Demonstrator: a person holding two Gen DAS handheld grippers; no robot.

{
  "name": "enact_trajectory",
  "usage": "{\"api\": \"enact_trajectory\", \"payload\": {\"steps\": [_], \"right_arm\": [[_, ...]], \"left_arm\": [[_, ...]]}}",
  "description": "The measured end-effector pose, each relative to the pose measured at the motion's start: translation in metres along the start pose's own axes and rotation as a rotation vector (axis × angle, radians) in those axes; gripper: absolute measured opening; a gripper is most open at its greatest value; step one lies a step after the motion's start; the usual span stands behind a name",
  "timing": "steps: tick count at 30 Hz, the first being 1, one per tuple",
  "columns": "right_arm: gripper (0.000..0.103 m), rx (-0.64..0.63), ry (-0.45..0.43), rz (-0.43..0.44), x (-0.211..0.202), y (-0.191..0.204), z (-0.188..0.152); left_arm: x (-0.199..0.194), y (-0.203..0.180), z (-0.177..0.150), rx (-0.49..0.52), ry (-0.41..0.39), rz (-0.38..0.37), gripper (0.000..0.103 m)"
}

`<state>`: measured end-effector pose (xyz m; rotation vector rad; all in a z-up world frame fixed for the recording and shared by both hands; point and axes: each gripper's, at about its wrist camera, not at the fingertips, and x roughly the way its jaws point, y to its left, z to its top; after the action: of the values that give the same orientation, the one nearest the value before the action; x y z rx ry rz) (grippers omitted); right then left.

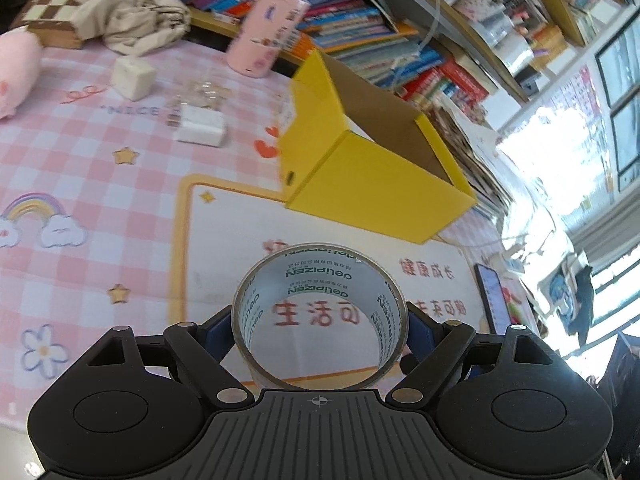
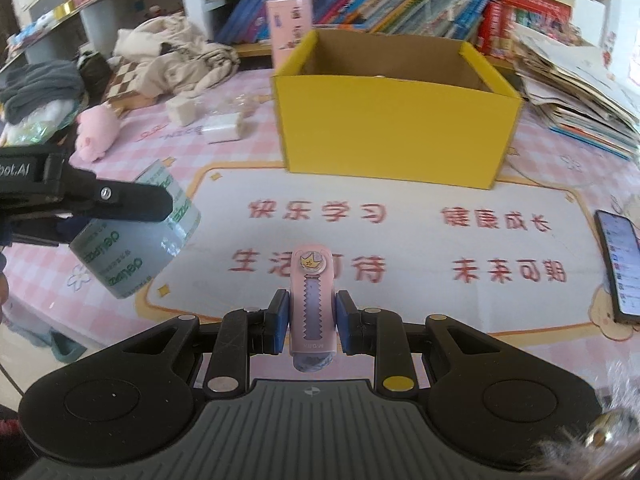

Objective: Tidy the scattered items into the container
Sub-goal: 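Lift and carry the pink toy and tape roll toward the yellow box, then lower the tape roll and pink toy into the yellow box and open both grippers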

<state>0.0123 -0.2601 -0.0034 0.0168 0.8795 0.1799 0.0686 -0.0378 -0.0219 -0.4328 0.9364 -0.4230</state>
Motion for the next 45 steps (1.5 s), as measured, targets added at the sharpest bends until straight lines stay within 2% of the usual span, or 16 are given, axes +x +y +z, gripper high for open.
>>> {"api": "enact_trajectory", "payload": {"steps": [25,32,37,45], "right_arm": [[0.023,0.014,-0.004,0.011,0.016,-0.072,0.032],[0.023,-0.046,-0.082,0.029,0.012,-0.085,0.056],[0.023,-0.112,-0.178,0.065,0.005,-0.091,0.077],[0.023,-0.148,-0.251,0.121,0.009,-0.11,0.119]], "left_arm": [[0.056,-0.058,0.029,0.085,0.014,0.015,0.086],[0.066,-0.081,0.046,0.148,-0.027,0.021,0.086],[0.065,-0.096,0.059,0.173,-0.091,0.033,0.086],[0.07,-0.117,0.083,0.206,-0.187,0.073,0.086]]}}
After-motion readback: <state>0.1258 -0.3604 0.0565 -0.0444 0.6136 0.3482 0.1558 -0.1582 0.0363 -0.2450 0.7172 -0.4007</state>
